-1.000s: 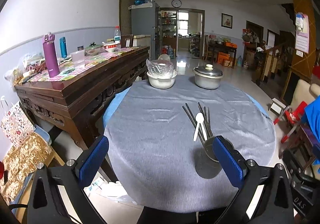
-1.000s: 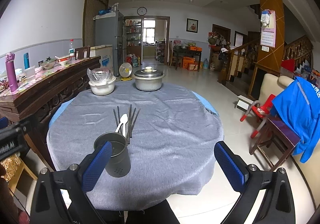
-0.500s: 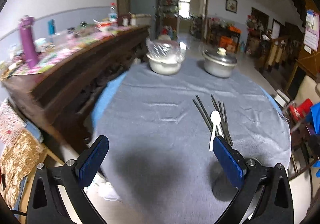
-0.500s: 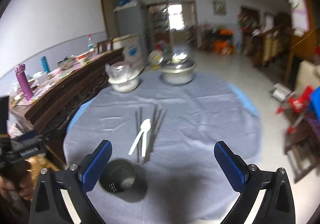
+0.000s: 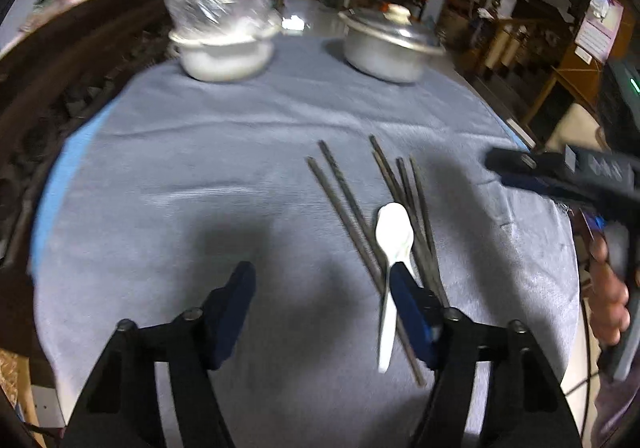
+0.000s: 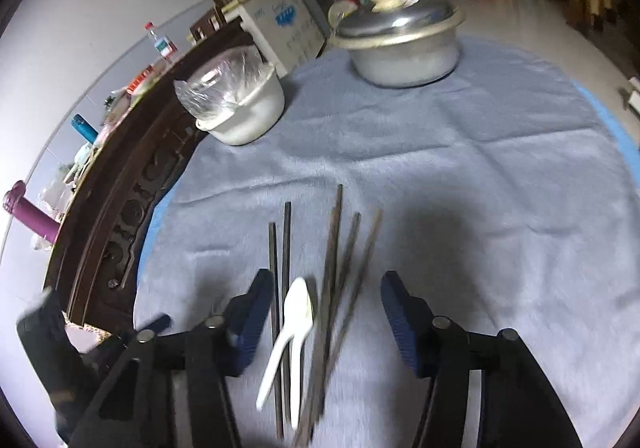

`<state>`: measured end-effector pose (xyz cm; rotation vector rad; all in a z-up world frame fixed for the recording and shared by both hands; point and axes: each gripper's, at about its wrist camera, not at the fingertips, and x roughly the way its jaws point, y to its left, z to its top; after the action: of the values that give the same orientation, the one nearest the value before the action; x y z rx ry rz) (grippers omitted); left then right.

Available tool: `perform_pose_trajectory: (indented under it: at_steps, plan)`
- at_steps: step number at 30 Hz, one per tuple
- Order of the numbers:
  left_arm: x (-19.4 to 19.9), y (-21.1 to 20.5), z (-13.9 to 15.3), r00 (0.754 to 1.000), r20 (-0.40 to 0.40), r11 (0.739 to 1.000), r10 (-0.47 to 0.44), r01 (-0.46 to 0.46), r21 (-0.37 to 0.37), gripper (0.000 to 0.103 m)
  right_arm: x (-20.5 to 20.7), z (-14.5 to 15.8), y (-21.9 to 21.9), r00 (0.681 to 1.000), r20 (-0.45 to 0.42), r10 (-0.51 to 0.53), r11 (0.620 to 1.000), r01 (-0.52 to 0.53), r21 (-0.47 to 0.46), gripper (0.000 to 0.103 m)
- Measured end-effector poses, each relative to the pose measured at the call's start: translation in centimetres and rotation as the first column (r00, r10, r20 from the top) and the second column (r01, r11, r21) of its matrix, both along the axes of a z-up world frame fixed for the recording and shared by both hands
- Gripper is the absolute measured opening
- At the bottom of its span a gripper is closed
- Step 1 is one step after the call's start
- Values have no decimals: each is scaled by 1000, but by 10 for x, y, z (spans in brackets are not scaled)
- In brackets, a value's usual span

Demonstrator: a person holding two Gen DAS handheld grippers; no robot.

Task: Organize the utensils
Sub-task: 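Close left tool on chopsticks and white spoon while right tool grips chopsticks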

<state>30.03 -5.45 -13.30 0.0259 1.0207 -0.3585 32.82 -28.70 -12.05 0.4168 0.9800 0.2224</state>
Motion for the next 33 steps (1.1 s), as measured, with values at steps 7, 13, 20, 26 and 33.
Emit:
perform_pose_trajectory:
  at_steps: [7,13,20,26,33]
  plan:
    - [36,-30,-28,997,-65,997,-51,47,-53,67,71,-33,2,996,-84,10,998,-4,70,54]
    - [49,-38,-42,993,-99,991,-65,52,-121,67,116,-58,15,988,-157,1,999,8,54,53]
    - [56,-46,-48,993,-83,990,-80,69,-126,34,141,-71,37,983,-186,-1,996,-16,-91,22]
    - [62,-44,-53,993,-74,988,-88,78,-131,9,135,-68,40,989,-149,1,991,-21,-134,6]
    - [59,-26,-49,997,-48,992,-58,52,-117,4,99,-45,10,999,-31,-9,1000,10,20,6]
